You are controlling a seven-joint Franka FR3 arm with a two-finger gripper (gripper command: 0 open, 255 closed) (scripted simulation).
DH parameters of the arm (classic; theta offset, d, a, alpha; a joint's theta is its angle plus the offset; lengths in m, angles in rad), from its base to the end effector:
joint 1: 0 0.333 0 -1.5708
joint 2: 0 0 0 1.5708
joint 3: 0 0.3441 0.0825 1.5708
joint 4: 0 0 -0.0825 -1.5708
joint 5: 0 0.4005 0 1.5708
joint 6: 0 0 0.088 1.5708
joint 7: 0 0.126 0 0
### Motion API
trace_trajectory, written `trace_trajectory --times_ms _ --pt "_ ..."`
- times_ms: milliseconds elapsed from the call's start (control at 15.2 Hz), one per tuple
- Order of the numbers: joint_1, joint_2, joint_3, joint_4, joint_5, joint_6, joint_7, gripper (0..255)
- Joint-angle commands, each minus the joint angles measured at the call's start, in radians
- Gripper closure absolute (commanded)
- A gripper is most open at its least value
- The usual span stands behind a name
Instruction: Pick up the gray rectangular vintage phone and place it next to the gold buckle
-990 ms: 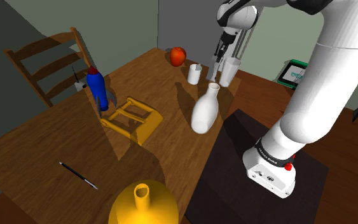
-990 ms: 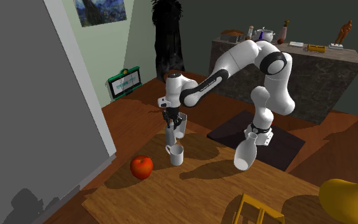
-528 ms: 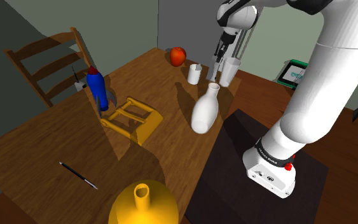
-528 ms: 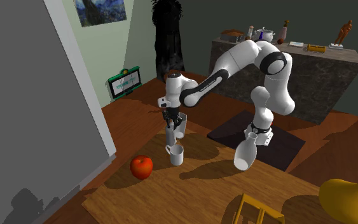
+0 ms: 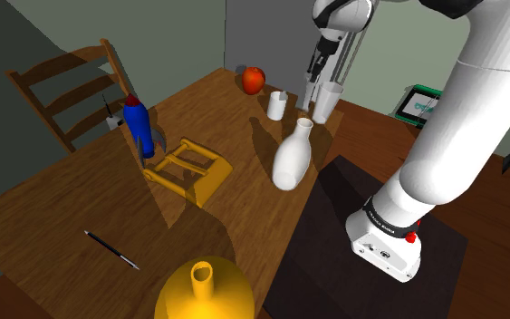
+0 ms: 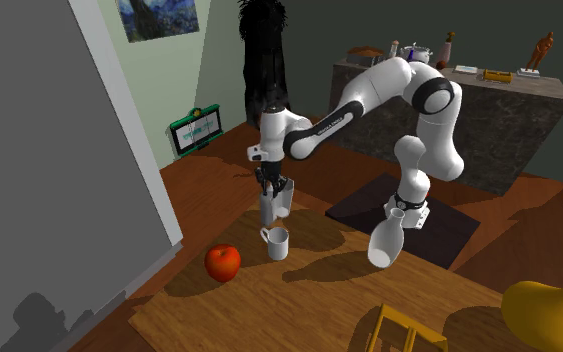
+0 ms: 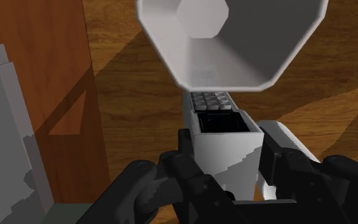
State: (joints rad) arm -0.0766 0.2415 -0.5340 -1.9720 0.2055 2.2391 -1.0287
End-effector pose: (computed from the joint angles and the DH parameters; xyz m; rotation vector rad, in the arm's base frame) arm 0.5228 -0.3396 0.3694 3.0836 0.4852 0.1189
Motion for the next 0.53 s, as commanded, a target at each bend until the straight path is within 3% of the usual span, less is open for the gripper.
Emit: trace_trajectory --times_ms 0,462 --pt "0.004 -0.015 -0.004 0.011 -0.012 -0.023 0.009 255" --pt "0.011 -0.058 -0.013 0.058 -0.046 -0.105 0.034 255"
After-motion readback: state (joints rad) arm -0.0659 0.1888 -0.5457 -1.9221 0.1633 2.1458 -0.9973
